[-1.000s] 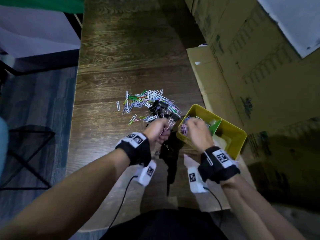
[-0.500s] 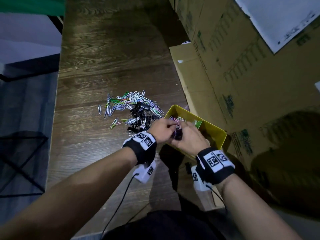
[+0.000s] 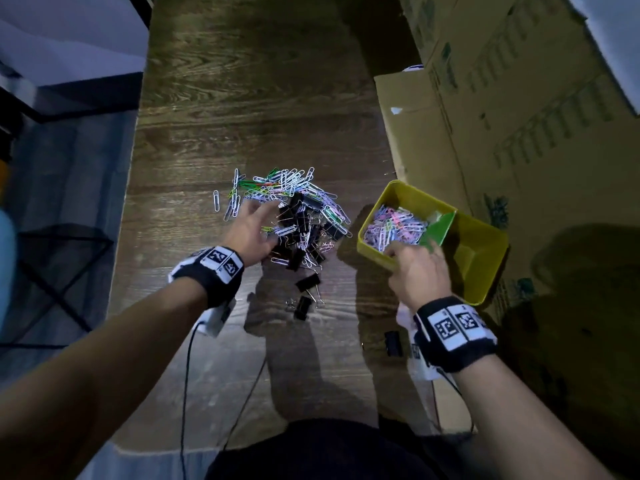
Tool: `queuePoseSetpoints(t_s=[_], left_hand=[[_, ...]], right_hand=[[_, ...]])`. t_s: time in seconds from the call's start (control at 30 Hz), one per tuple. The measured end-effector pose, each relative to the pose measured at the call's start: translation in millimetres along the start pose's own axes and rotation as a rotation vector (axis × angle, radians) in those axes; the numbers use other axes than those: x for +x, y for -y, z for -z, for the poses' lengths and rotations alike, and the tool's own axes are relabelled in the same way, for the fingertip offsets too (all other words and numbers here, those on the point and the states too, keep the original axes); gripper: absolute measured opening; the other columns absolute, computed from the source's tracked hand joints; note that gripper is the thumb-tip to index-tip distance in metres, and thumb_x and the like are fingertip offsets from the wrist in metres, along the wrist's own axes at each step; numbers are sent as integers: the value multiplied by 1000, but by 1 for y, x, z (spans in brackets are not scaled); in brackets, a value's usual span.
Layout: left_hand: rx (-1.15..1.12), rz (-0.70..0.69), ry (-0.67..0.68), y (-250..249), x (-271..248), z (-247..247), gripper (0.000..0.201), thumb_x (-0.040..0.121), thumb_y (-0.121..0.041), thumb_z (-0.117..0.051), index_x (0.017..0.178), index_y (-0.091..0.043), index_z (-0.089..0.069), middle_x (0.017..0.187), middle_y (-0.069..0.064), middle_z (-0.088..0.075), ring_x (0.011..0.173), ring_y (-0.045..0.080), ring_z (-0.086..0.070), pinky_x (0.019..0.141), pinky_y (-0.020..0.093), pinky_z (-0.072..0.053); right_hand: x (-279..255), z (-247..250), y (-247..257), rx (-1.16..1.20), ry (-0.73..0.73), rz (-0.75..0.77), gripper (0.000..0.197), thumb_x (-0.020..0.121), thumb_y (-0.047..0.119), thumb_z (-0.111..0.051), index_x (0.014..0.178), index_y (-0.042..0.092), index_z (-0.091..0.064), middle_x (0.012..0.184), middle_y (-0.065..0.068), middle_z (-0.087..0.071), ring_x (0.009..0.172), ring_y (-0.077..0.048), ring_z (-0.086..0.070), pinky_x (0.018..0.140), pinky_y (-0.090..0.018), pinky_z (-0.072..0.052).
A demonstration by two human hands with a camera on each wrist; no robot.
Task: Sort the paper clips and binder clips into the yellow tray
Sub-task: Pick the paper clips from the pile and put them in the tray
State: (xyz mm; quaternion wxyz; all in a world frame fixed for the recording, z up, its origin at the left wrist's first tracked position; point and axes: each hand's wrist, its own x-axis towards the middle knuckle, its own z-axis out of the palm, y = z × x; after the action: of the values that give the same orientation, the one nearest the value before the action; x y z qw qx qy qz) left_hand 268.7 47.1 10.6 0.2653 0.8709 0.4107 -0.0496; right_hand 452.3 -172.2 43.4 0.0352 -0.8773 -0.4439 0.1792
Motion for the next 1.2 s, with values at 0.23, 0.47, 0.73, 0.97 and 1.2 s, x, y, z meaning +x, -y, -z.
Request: queuePoseSetpoints(t_s=[0.23,0.47,0.73,0.97,1.2], left_hand=[[73,-23,54,3,38,5,48,90,-26,-53,137,-21,-41,133,12,-43,114,30,-52,93,38,-43],[229,-55,104,-3,66,-5,72,84,-56,-53,143,-37,-17,132,11,-42,110,35,-55,84,44,-48],[282,-218,294,-8,89,-10,50,91,-45,-47,138,-36,-32,133,9,-33,108,33,-54,86,44,-48],[87,-253,232,-1,86,-13,29,87,-33,-59,113,-21,-52,124,5,-34,94,30,-57,86,45,-48],[-167,-290,105,-1,71,-14,19,87,-22,-62,103,-14,-56,114,3,-50,93,15,-51,80,25,-40]], right_hand=[[19,11,3,122,68,-126,56,77,10,-68,129,19,-47,116,-8,-63,117,-26,-54,117,-51,-5],[21,2,76,314,-215,146,61,78,19,-71,134,13,-47,126,-11,-46,117,-28,-48,105,-40,-38],[70,-46,94,78,241,62,71,83,38,-67,142,31,-28,146,-9,-25,127,-38,-31,95,-49,-42],[79,-52,90,156,112,62,41,88,22,-63,125,23,-47,134,-1,-41,120,-37,-32,87,-45,-45],[80,-55,81,313,17,84,30,86,10,-64,115,15,-57,117,-5,-61,112,-27,-45,94,-36,-38]])
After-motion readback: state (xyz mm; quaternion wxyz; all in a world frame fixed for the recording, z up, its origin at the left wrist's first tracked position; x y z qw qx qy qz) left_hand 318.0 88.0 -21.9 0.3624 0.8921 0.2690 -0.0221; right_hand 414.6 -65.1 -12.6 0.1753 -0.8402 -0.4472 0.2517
